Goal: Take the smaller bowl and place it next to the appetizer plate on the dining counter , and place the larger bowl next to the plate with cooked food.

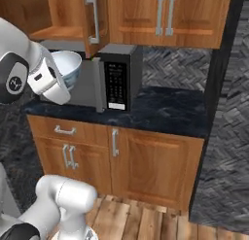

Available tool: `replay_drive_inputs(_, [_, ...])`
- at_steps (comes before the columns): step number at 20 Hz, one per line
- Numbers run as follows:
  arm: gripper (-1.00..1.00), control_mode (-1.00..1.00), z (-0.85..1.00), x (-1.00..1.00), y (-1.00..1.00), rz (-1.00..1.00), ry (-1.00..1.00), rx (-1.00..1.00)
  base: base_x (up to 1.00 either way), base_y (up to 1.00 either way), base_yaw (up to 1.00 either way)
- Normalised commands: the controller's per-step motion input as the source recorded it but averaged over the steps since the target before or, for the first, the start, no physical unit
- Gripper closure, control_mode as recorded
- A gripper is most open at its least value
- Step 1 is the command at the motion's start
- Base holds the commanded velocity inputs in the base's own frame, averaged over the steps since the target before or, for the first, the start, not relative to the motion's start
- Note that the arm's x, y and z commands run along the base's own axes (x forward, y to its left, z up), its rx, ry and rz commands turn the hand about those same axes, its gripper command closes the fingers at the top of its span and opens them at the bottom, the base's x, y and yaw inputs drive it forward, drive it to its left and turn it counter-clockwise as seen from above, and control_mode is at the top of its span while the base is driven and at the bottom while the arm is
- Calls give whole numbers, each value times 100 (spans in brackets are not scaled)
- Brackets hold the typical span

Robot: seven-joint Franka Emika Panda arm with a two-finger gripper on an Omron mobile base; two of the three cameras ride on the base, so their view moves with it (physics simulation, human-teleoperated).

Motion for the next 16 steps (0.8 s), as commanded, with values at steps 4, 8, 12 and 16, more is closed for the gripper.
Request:
replay_drive_inputs(4, [100, 100, 0, 0, 0, 0, 0, 0, -34, -93, -53])
replay_drive_inputs(8, [100, 100, 0, 0, 0, 0, 0, 0, -11, -92, -58])
replay_drive_inputs(12, [100, 100, 0, 0, 0, 0, 0, 0, 0, -91, -61])
replay_drive_inputs(16, [100, 100, 0, 0, 0, 0, 0, 0, 0, -97, -58])
